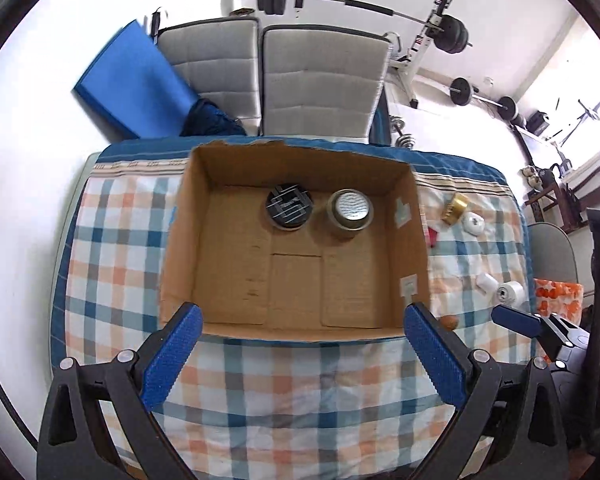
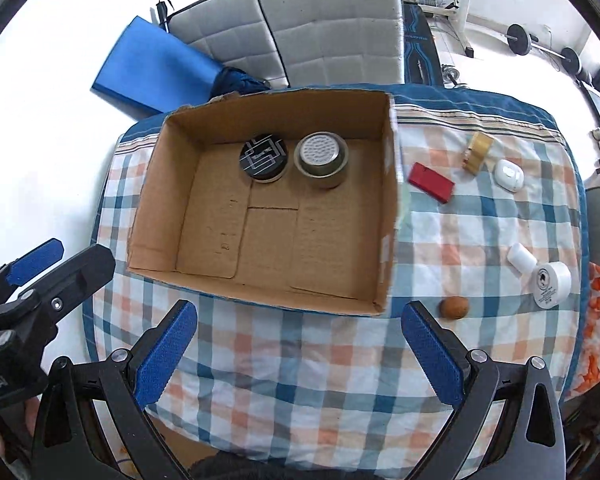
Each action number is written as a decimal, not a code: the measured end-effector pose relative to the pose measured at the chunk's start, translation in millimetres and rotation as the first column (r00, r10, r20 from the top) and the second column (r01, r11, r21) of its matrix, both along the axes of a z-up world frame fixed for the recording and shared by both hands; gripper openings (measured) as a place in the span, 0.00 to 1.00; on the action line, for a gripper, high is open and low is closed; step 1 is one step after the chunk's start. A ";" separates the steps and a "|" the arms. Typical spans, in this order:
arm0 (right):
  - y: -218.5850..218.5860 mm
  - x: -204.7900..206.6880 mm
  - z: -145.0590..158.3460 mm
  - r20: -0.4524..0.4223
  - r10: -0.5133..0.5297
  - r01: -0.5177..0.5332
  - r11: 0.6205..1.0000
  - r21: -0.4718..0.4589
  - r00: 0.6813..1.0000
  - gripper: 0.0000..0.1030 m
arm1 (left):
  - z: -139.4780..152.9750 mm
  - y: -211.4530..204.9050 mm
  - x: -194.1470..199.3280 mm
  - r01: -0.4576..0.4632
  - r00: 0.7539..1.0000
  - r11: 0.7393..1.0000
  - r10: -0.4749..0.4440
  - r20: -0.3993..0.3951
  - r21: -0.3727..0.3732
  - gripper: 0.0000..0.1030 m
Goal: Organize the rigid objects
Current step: 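Lift both grippers out of the box and move toward remaining items, then grasp white cream tin with right gripper while left gripper grasps gold tape roll, then carry gold tape roll and white cream tin over the box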
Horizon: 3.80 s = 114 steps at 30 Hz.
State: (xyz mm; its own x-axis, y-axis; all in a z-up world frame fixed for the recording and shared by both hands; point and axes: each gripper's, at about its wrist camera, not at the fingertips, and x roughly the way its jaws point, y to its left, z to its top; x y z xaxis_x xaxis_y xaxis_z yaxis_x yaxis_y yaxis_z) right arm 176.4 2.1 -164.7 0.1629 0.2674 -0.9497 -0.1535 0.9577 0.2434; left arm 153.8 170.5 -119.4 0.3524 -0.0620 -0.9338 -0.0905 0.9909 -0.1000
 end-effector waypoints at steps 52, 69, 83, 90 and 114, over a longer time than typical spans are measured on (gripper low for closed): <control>-420.4 21.4 -194.0 -0.288 -0.472 0.482 0.875 -0.041 0.833 0.46 | -172.6 -280.4 107.5 0.217 0.934 0.976 -0.201 -0.295 0.020 1.00; -379.8 50.6 -217.2 -0.251 -0.410 0.355 0.905 -0.235 0.877 0.71 | -151.1 -266.4 158.1 0.165 0.969 0.975 -0.131 -0.209 0.151 1.00; -381.8 130.8 -189.6 -0.186 -0.372 0.323 0.914 -0.246 0.909 0.68 | -201.5 -292.7 272.7 0.265 0.923 0.963 -0.237 -0.302 0.055 0.91; -383.2 173.3 -204.4 -0.230 -0.360 0.302 0.919 -0.253 0.904 0.68 | -250.8 -312.2 287.3 0.322 0.861 0.946 -0.285 -0.421 0.018 0.50; -334.9 184.3 -166.1 -0.188 -0.308 0.267 0.939 -0.214 0.932 0.68 | -188.0 -291.2 238.4 0.294 0.921 0.955 -0.296 -0.254 -0.047 0.24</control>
State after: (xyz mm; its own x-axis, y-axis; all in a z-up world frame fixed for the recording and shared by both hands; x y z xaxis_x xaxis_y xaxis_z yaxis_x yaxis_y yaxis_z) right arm 360.8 -332.8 -330.8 -0.0073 0.0590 -0.9982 0.1721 0.9834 0.0569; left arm 392.2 -120.6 -307.3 0.0668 -0.1339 -0.9887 0.1820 0.9760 -0.1199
